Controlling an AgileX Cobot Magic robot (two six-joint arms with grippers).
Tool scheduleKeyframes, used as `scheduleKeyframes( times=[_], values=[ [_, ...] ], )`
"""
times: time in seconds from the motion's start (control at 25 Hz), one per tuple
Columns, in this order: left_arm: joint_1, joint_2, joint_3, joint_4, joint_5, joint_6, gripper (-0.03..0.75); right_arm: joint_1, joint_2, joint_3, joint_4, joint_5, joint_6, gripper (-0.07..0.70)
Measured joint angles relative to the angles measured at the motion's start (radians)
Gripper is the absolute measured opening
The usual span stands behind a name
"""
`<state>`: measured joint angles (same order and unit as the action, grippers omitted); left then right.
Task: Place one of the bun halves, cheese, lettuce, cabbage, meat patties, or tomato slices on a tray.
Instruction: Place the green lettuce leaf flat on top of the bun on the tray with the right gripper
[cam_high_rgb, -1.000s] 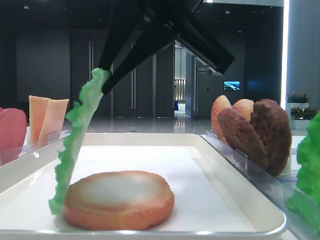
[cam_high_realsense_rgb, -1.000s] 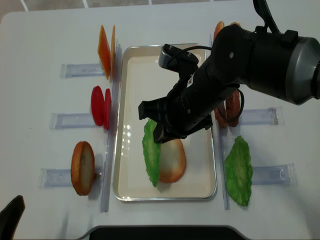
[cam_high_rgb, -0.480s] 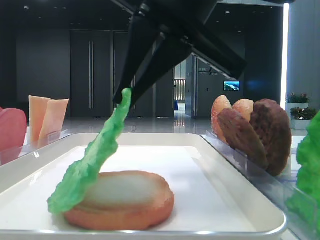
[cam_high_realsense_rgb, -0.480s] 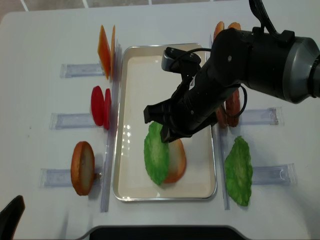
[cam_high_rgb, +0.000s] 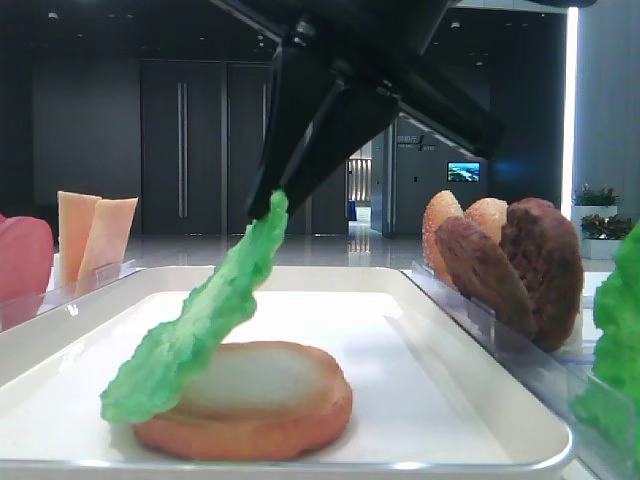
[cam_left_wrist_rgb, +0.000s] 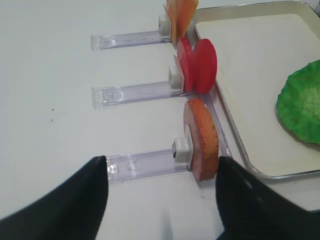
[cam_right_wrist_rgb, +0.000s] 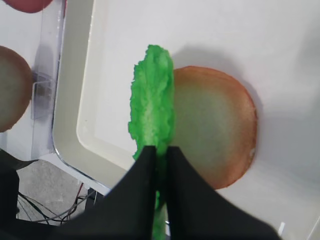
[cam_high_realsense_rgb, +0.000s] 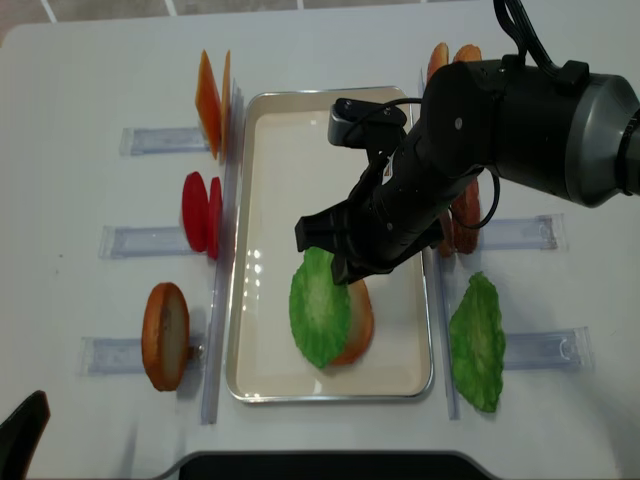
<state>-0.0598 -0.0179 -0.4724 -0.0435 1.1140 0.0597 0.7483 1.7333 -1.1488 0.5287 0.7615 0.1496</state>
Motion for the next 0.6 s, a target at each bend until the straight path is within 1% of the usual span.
scheduleKeyframes(
  times=[0.32,0.4,0.48,0.56,0.6],
  values=[
    [0.0,0.0,0.0,0.0,0.0,0.0,0.517,0.0,0.0,0.0,-0.013,0.0,0.002,0.025],
    [0.0,0.0,0.0,0.0,0.0,0.0,0.517,0.0,0.0,0.0,-0.013,0.0,0.003,0.036],
    [0.0,0.0,0.0,0.0,0.0,0.0,0.517,0.0,0.0,0.0,-0.013,0.002,0.003,0.07],
    [0.0,0.0,0.0,0.0,0.0,0.0,0.517,0.0,0.0,0.0,-0.013,0.002,0.003,0.125],
    [0.0,0.0,0.0,0.0,0.0,0.0,0.517,0.0,0.0,0.0,-0.013,0.002,0.003,0.164]
  ],
)
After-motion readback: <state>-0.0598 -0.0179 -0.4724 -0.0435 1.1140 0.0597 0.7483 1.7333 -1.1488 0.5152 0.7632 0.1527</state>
